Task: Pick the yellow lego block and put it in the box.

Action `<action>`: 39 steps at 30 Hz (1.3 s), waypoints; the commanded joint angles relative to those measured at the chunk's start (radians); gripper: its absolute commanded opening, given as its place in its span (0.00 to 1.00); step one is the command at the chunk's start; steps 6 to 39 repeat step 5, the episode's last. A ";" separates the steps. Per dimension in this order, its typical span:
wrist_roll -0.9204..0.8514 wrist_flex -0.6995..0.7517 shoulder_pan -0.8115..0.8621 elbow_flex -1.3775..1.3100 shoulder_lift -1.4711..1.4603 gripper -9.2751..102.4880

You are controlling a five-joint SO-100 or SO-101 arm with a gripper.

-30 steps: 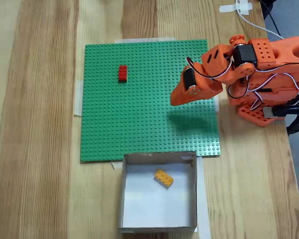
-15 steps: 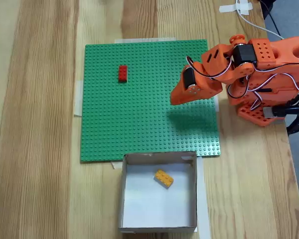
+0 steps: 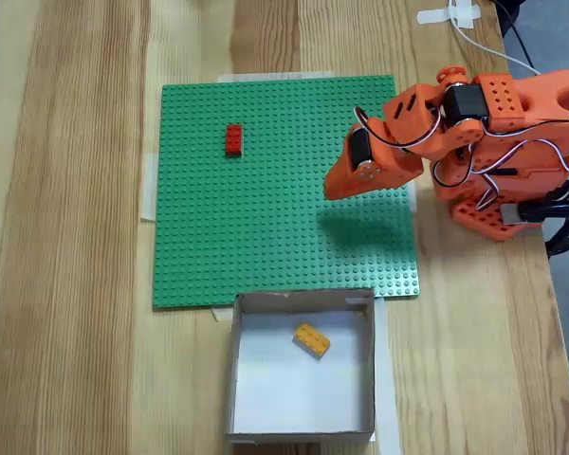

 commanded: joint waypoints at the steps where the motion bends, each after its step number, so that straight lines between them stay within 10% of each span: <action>1: 0.006 -0.012 0.005 0.006 0.005 0.08; 39: 0.006 -0.012 0.005 0.006 0.005 0.08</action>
